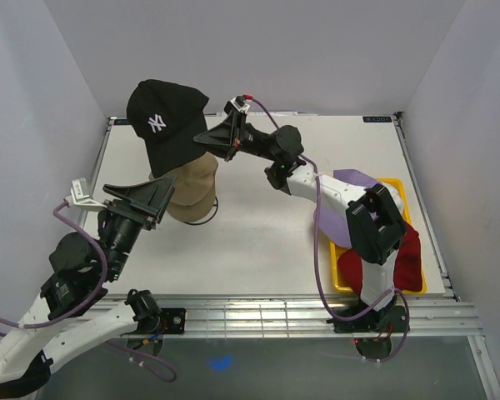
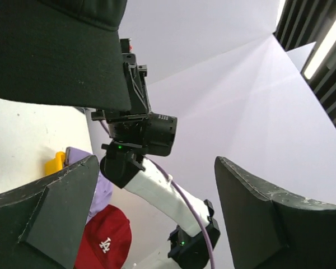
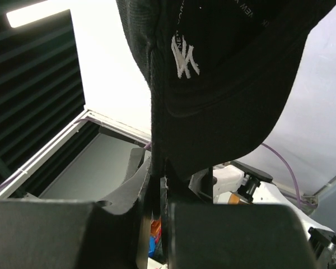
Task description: Stack the hats
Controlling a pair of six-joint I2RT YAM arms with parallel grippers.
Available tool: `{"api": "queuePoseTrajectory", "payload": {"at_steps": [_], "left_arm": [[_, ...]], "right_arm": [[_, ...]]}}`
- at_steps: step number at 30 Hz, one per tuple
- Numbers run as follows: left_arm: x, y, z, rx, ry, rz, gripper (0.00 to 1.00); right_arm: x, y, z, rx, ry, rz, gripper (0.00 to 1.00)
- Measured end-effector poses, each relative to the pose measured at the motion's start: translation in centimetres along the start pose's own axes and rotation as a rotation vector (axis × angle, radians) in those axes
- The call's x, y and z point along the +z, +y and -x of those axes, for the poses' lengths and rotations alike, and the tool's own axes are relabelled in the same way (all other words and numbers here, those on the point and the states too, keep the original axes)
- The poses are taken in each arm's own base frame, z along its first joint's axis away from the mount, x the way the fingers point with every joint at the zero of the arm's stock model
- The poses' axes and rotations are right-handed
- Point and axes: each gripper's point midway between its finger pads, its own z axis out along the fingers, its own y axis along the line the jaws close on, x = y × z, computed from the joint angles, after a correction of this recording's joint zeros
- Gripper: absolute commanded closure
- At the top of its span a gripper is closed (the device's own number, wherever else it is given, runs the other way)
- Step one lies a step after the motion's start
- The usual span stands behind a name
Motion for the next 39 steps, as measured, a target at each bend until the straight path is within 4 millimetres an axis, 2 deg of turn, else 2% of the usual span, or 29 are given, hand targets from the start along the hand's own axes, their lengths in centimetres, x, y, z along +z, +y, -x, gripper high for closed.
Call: {"api": "queuePoseTrajectory", "payload": {"at_steps": [6, 10, 12, 18, 22, 24, 27, 29, 31, 35, 39], "left_arm": [[-0.4, -2.2, 2.0, 0.042, -0.034, -0.028, 0.05], [0.4, -4.2, 3.6, 0.1, -0.08, -0.011, 0.05], [0.7, -5.0, 3.8, 0.131, -0.083, -0.008, 0.05], [1.7, -7.5, 1.2, 0.235, 0.007, -0.01, 0.05], [0.4, -8.4, 0.4, 0.28, 0.067, -0.045, 0.12], [-0.9, -9.4, 0.4, 0.269, 0.116, -0.086, 0.14], [-1.5, -10.2, 1.8, 0.238, 0.108, -0.1, 0.13], [-1.2, -9.8, 2.2, 0.283, 0.06, -0.075, 0.11], [-0.8, -9.5, 1.8, 0.341, 0.014, -0.046, 0.11], [0.5, -10.6, -0.7, 0.54, -0.039, 0.016, 0.08], [3.2, -11.2, -2.9, 0.753, -0.127, 0.121, 0.06]], "right_arm": [[-1.7, 1.6, 2.5, -0.024, -0.043, 0.035, 0.92], [-2.7, 2.4, 4.0, -0.041, -0.071, 0.048, 0.92], [-3.2, 2.8, 4.5, -0.047, -0.081, 0.053, 0.92], [-5.0, 4.4, 5.3, -0.072, -0.115, 0.051, 0.92], [-6.7, 6.2, 5.8, -0.115, -0.142, 0.052, 0.92], [-7.5, 6.8, 5.9, -0.136, -0.155, 0.048, 0.92], [-8.7, 7.5, 6.2, -0.172, -0.177, 0.039, 0.92], [-9.1, 7.7, 6.3, -0.189, -0.183, 0.031, 0.92], [-9.4, 7.7, 6.2, -0.196, -0.184, 0.02, 0.92], [-9.6, 7.6, 6.2, -0.212, -0.178, 0.006, 0.92], [-10.0, 7.2, 6.3, -0.209, -0.18, -0.013, 0.92]]}}
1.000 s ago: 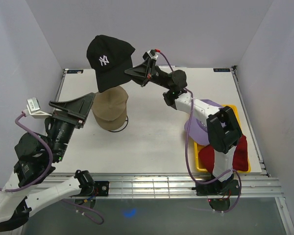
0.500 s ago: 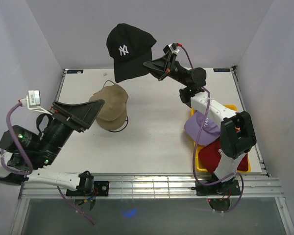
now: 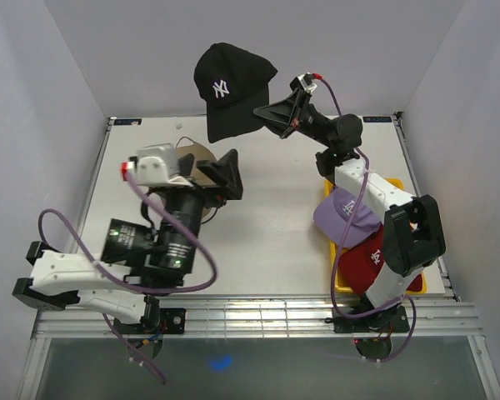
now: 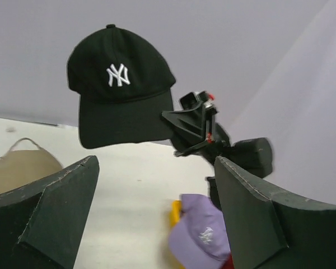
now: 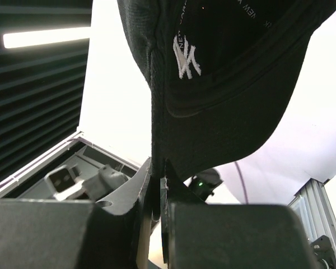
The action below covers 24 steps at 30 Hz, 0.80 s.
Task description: Stack the hats
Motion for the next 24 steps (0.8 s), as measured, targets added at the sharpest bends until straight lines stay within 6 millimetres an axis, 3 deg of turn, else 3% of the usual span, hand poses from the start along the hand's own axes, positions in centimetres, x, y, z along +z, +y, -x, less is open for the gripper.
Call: {"api": "queuePoseTrajectory", "payload": {"at_steps": [4, 7, 11, 14, 17, 19, 20, 22, 23, 24], "left_arm": [[1.8, -0.5, -3.0, 0.202, -0.024, 0.096, 0.03], [3.4, 0.4, -2.8, 0.288, -0.03, 0.161, 0.02], [4.2, 2.8, -0.2, 0.254, -0.055, 0.206, 0.02], [5.3, 4.0, 3.9, 0.193, -0.097, 0.248, 0.02], [7.9, 5.1, 7.0, 0.172, -0.147, 0.326, 0.02], [11.2, 5.8, 8.1, 0.176, -0.184, 0.311, 0.02], [13.3, 7.0, 8.1, 0.178, -0.194, 0.307, 0.02], [17.6, 12.2, 6.3, 0.212, -0.136, 0.337, 0.03], [19.5, 14.8, 4.1, 0.201, -0.06, 0.338, 0.05], [20.9, 19.5, 2.8, 0.175, -0.008, 0.386, 0.05]], "right_arm": [[-0.4, -0.2, 0.5, -0.006, -0.008, -0.015, 0.92], [-0.7, -0.2, 0.8, -0.012, -0.014, -0.021, 0.92], [-1.1, -0.4, 1.2, -0.015, -0.02, -0.032, 0.92], [-1.5, -0.7, 1.5, -0.012, -0.023, -0.043, 0.92], [-1.8, -0.9, 1.7, -0.01, -0.027, -0.05, 0.92], [-1.9, -1.1, 1.8, -0.008, -0.03, -0.054, 0.92], [-2.0, -1.1, 1.8, -0.007, -0.032, -0.057, 0.92], [-2.1, -1.2, 1.9, -0.006, -0.032, -0.062, 0.92], [-2.1, -1.3, 1.9, -0.006, -0.032, -0.063, 0.92], [-2.1, -1.3, 1.8, -0.007, -0.029, -0.063, 0.92]]}}
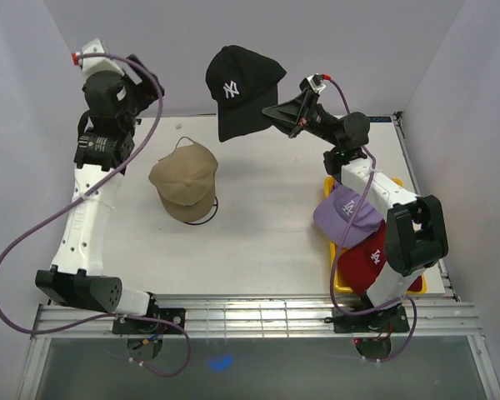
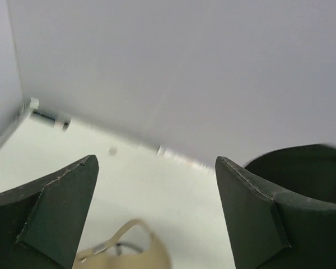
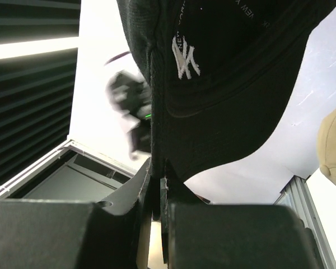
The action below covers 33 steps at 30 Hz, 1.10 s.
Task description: Stack the hats
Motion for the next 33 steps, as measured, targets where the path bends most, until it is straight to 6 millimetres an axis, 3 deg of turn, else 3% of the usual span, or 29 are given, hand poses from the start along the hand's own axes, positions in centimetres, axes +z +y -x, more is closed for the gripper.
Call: {"api": "queuePoseTrajectory", "payload": {"at_steps": [2, 3, 5, 7, 10, 15, 21, 27, 33], "left_arm": [[2.4, 4.6, -5.2, -0.073, 0.146, 0.011, 0.05], [2.6, 6.8, -8.2, -0.136, 0.23, 0.019, 0.05], [1.5, 10.1, -12.7, -0.292, 0.366, 0.013, 0.09], [-0.1, 11.5, -14.1, -0.473, 0.429, -0.044, 0.15], [-2.5, 11.6, -12.7, -0.707, 0.387, -0.2, 0.18], [-6.2, 7.3, -9.9, -0.827, 0.404, -0.489, 0.17], [-8.8, 4.5, -7.1, -0.842, 0.389, -0.707, 0.12], [-9.6, 4.0, -7.3, -0.916, 0.422, -0.808, 0.11], [-10.1, 3.9, -7.4, -0.912, 0.446, -0.831, 0.11]], "right_arm": [[0.0, 0.0, -0.1, -0.003, 0.004, -0.001, 0.92], [0.0, 0.0, -0.1, -0.004, 0.01, -0.002, 0.92], [0.1, 0.3, -0.2, -0.009, 0.019, -0.001, 0.92], [0.4, 0.9, -0.3, -0.017, 0.03, 0.005, 0.92], [1.3, 2.3, -0.5, -0.049, 0.056, 0.034, 0.92], [4.0, 4.2, -1.4, -0.096, 0.117, 0.1, 0.92], [7.1, 2.2, -2.8, -0.03, 0.168, 0.136, 0.92], [9.5, -0.4, -4.4, 0.054, 0.186, 0.137, 0.92], [11.3, -0.2, -6.4, 0.088, 0.203, 0.172, 0.92]]}}
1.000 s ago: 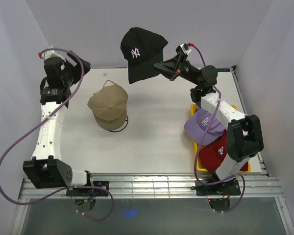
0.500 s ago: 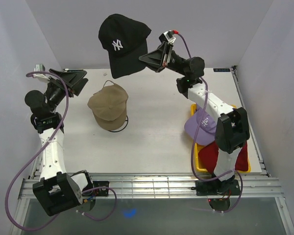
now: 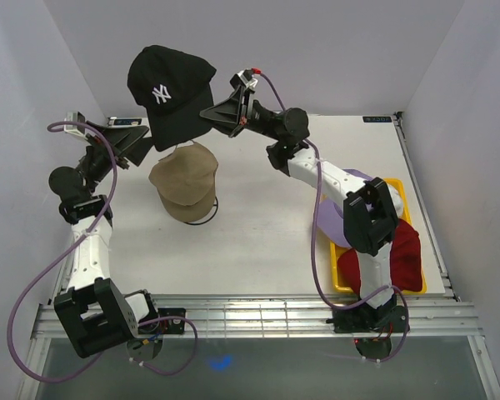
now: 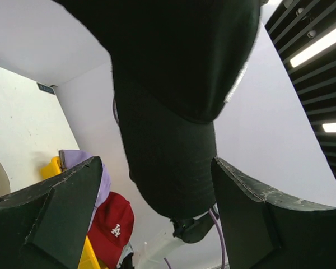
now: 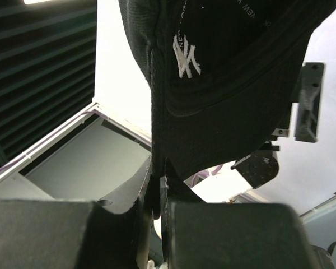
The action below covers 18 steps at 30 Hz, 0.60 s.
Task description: Stack the hats
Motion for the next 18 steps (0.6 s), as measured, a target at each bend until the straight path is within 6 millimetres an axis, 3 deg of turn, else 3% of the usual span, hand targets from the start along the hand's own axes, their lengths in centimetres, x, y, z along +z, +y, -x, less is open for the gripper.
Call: {"api": "queuePoseTrajectory", "payload": {"at_steps": [10, 17, 18], "left_arm": [[-0.1, 0.0, -0.4, 0.002, 0.022, 0.0, 0.14], [-0.2, -0.3, -0.6, 0.009, 0.025, -0.013, 0.4], [-0.3, -0.2, -0.6, 0.004, 0.024, -0.012, 0.48]], "right_arm": [[1.8, 0.6, -2.1, 0.004, 0.031, 0.047, 0.92], [0.9, -1.5, -2.6, 0.037, 0.029, 0.037, 0.92], [0.6, -1.9, -2.7, 0.048, 0.025, 0.034, 0.92]]}}
